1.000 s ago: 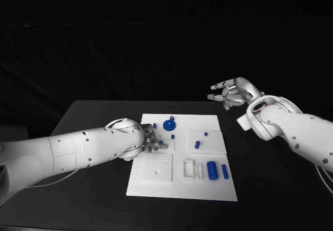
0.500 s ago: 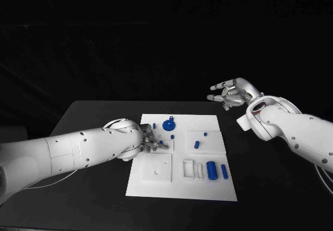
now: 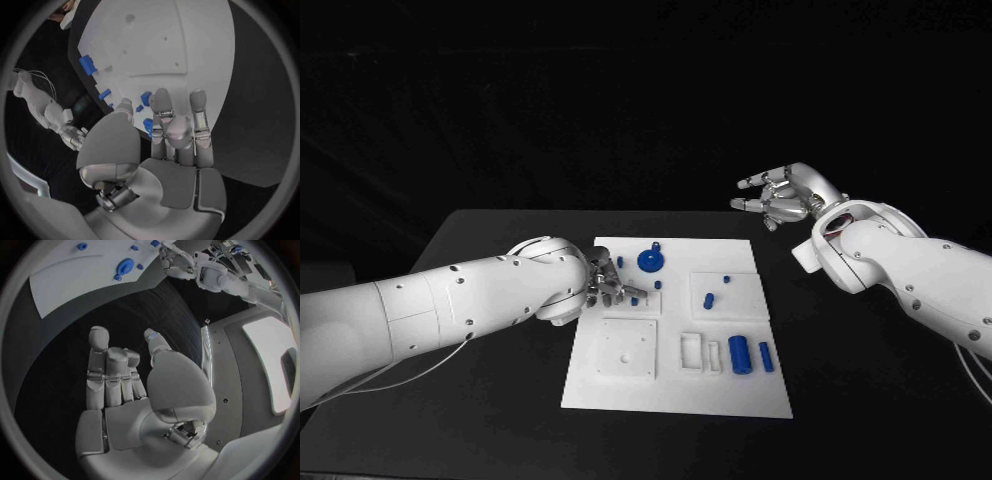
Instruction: Assemble the parts on the task board
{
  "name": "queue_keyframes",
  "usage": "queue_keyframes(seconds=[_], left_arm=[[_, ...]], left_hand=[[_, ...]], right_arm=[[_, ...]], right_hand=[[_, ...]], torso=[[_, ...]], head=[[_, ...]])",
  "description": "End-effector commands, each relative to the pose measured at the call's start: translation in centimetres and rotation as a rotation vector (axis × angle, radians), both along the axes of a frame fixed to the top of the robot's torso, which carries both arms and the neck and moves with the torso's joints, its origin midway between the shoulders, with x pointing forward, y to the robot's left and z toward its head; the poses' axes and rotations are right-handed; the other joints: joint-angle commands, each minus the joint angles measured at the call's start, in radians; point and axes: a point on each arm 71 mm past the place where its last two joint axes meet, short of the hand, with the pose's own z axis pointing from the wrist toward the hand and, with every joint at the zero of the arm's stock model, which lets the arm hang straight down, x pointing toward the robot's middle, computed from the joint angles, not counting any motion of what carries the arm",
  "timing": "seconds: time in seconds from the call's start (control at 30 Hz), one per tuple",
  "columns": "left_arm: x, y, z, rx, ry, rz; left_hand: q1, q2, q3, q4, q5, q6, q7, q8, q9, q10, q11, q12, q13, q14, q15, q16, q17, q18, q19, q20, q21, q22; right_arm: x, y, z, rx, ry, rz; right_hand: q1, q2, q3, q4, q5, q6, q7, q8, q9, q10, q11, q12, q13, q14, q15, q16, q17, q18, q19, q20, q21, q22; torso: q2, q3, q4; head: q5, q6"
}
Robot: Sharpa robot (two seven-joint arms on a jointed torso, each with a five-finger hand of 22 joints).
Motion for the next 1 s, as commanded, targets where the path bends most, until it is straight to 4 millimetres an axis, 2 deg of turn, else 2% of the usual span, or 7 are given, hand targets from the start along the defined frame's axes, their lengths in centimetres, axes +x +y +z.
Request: queue_keyframes(seconds=[0.03, 0.2, 0.27, 0.4, 0.47, 0.6, 1.0], left_arm=[[0.5, 0.3, 1.2, -0.063, 0.041, 0.022], [2.0, 1.5, 3.4, -0.094, 0.051, 0.052], [2.7, 2.0, 4.2, -0.100, 0.052, 0.063], [4.1, 3.0, 5.8, -0.100, 0.032, 0.086], [4.9, 3.4, 6.5, -0.081, 0.006, 0.092], [6.2, 3.9, 7.2, -0.046, -0.026, 0.102], [9.0, 4.9, 8.2, 0.033, 0.043, 0.108]], left_hand=[[0.017, 0.016, 0.012, -0.001, -0.003, -0.032, 0.008, -0.002, -0.009, 0.046, 0.003, -0.022, 0.000, -0.013, 0.000, -0.025, -0.042, -0.019, -0.004, -0.010, -0.009, 0.010], [0.061, 0.058, 0.028, -0.016, 0.002, -0.097, 0.028, -0.003, -0.077, 0.044, 0.013, -0.058, 0.002, -0.029, 0.002, -0.063, -0.107, -0.040, -0.010, -0.027, -0.024, 0.006], [0.068, 0.088, 0.016, -0.056, 0.015, -0.121, 0.033, 0.005, -0.206, 0.042, 0.010, -0.088, 0.009, -0.035, 0.003, -0.079, -0.155, -0.057, -0.004, -0.038, -0.041, 0.002], [0.108, 0.169, -0.021, -0.178, 0.240, -0.201, 0.064, 0.001, -0.435, 0.043, 0.025, -0.102, 0.008, -0.045, 0.005, -0.089, -0.195, -0.054, 0.000, -0.034, -0.059, 0.004], [0.114, 0.196, -0.056, -0.221, 0.274, -0.199, 0.067, 0.004, -0.513, 0.043, 0.025, -0.105, 0.010, -0.041, 0.004, -0.091, -0.207, -0.053, 0.006, -0.034, -0.068, 0.005], [0.117, 0.217, -0.084, -0.246, 0.283, -0.195, 0.068, 0.009, -0.590, 0.044, 0.025, -0.119, 0.008, -0.045, 0.005, -0.098, -0.223, -0.055, 0.012, -0.035, -0.084, 0.008], [0.089, 0.212, -0.099, -0.226, 0.207, -0.216, 0.078, 0.014, -0.618, 0.041, 0.032, -0.143, 0.008, -0.059, 0.010, -0.101, -0.231, -0.057, 0.007, -0.031, -0.105, 0.012]], right_arm=[[0.0, 0.0, -0.1, 0.000, 0.006, 0.008], [0.0, 0.0, -0.1, 0.000, 0.006, 0.007], [0.0, 0.0, -0.1, 0.000, 0.006, 0.007], [0.0, 0.0, -0.1, 0.000, 0.007, 0.006], [0.0, 0.0, -0.1, 0.000, 0.007, 0.006], [0.0, 0.1, -0.1, 0.000, 0.007, 0.007], [0.0, 0.6, 0.0, 0.003, 0.004, 0.017]], right_hand=[[-0.012, -0.001, -0.002, 0.009, 0.007, -0.010, 0.005, -0.002, -0.001, -0.006, -0.001, 0.004, -0.002, 0.000, 0.001, 0.001, 0.000, 0.011, 0.042, 0.004, 0.004, -0.001], [-0.012, -0.001, -0.002, 0.009, 0.007, -0.010, 0.005, -0.002, -0.001, -0.006, -0.001, 0.004, -0.002, 0.000, 0.001, 0.001, 0.000, 0.011, 0.042, 0.004, 0.004, -0.001], [-0.012, -0.001, -0.002, 0.009, 0.007, -0.010, 0.005, -0.002, -0.001, -0.006, -0.001, 0.004, -0.002, 0.000, 0.001, 0.001, 0.000, 0.011, 0.042, 0.004, 0.004, -0.001], [-0.012, -0.001, -0.002, 0.009, 0.007, -0.010, 0.005, -0.002, -0.001, -0.006, -0.001, 0.004, -0.002, 0.000, 0.001, 0.001, 0.000, 0.011, 0.042, 0.004, 0.004, -0.001], [-0.012, -0.001, -0.002, 0.009, 0.007, -0.010, 0.005, -0.002, -0.001, -0.006, -0.001, 0.004, -0.002, 0.000, 0.001, 0.001, 0.000, 0.011, 0.042, 0.004, 0.004, -0.001], [-0.012, -0.001, -0.002, 0.009, 0.007, -0.010, 0.005, -0.002, -0.001, -0.006, -0.001, 0.004, -0.002, 0.000, 0.001, 0.001, 0.000, 0.011, 0.042, 0.004, 0.004, -0.001], [-0.012, 0.000, -0.001, 0.011, 0.009, -0.009, 0.005, -0.002, -0.001, -0.006, -0.001, 0.002, -0.003, 0.000, 0.001, 0.000, -0.001, 0.012, 0.041, 0.004, 0.004, -0.002]], torso=[[0.001, 0.0001, -0.0001], [0.002, 0.0010, -0.0024], [0.003, 0.0007, -0.0036], [0.006, 0.0008, -0.0056], [0.009, 0.0006, -0.0067], [0.014, 0.0006, -0.0100], [0.037, 0.0058, -0.0265]], head=[[0.000, 0.003], [0.001, 0.007], [0.002, 0.013], [0.006, 0.020], [0.006, 0.022], [0.006, 0.026], [0.021, 0.043]])
